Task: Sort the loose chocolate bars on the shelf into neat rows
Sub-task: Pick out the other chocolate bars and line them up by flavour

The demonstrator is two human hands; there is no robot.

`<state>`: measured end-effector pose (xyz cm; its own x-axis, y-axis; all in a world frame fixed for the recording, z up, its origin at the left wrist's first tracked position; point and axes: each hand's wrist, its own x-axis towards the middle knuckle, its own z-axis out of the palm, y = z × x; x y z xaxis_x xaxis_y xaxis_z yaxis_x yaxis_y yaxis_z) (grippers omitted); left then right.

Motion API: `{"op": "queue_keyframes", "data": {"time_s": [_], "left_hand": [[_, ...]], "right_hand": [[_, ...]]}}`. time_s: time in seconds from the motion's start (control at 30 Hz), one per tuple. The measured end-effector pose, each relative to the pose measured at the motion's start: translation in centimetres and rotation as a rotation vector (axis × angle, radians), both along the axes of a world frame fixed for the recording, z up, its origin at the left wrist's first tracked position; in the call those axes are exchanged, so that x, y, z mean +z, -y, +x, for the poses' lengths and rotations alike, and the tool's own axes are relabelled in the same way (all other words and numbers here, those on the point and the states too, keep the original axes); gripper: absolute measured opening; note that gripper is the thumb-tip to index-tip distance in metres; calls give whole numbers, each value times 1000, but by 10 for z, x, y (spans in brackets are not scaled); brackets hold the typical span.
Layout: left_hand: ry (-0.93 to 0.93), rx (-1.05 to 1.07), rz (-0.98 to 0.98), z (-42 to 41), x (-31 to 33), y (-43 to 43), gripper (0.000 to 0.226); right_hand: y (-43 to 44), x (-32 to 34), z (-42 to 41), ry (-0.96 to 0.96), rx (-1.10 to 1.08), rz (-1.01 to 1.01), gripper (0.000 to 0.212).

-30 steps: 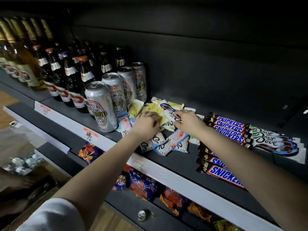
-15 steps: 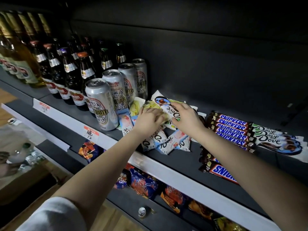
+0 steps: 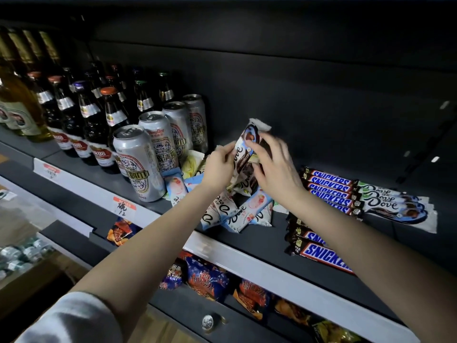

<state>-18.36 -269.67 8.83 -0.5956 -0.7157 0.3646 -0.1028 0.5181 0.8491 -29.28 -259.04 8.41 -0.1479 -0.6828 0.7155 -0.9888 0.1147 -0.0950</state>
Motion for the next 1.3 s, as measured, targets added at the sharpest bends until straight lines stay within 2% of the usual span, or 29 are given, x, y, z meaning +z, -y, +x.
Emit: {"op": "queue_keyframes", "data": {"time_s": [0.1,0.2,0.33,0.47,0.57,0.73,0.97,1.07,1.3], "left_hand": [[89,-47,-173,-5,0,-7,35],[166,-113,-319,-13,-1,-14,34],[160,-116,-317,-21,3,-23,39],[181,-142,-467,-28,2,-29,52],[179,-140,-524,-38,3,-41,51],[172,-172,-498,-61,7,-66,48],[185,-319,-486,-104,9,-116,49],[188,-415,-483,-121,9,-140,47],[230,-611,-498,-151,-1,-187,47]], "right_hand": [[-7,2,-14,-257,-82,126,70],[-18,1,-26,-373,-134,238,75],[-37,0,-41,-316,-173,170,63],[-58,2,-55,-210,-263,117,61],[-76,2,-63,-195,-271,119,59],[-107,2,-78,-198,-302,137,56],[-176,-7,-102,-210,-395,93,50],[-207,-10,-111,-143,-446,113,49],[-270,-19,-119,-142,-539,132,46]]}}
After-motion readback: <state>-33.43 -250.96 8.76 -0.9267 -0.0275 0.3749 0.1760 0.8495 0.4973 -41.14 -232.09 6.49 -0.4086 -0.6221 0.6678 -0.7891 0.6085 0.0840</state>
